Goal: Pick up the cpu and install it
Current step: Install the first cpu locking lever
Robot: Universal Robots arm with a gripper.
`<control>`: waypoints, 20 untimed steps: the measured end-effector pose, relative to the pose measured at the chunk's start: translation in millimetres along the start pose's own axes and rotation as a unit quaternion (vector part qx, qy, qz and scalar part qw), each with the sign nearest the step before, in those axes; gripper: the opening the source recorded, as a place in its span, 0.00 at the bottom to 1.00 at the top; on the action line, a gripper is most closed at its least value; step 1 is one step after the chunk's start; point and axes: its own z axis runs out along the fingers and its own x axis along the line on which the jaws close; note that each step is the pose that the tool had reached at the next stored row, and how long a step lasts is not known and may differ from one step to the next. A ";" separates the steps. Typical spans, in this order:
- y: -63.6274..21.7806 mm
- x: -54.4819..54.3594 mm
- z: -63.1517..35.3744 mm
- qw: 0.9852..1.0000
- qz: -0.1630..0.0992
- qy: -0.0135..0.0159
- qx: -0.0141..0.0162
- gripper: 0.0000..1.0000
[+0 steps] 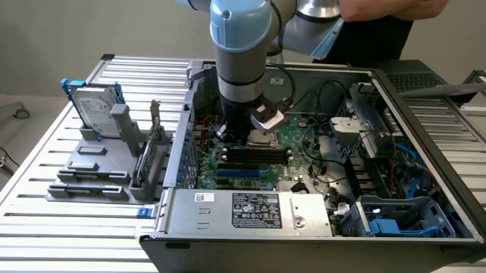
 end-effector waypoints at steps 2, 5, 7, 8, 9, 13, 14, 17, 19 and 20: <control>-0.3 0.2 0.9 1.000 0.000 0.000 0.000 0.11; -0.7 0.3 2.3 1.000 -0.001 0.000 0.000 0.11; -1.0 0.3 3.5 1.000 -0.001 0.000 0.000 0.11; -1.2 0.2 4.1 1.000 -0.001 0.000 0.001 0.11; -1.3 0.2 4.6 1.000 -0.002 0.000 0.001 0.11; -1.8 0.1 6.4 1.000 -0.002 0.000 0.001 0.11; -1.8 0.1 6.8 1.000 -0.003 0.000 0.001 0.11; -2.1 0.1 8.1 1.000 -0.003 0.000 0.002 0.11; -2.4 0.1 8.9 1.000 -0.004 0.001 0.002 0.11; -2.7 0.2 9.3 1.000 -0.004 0.001 0.002 0.11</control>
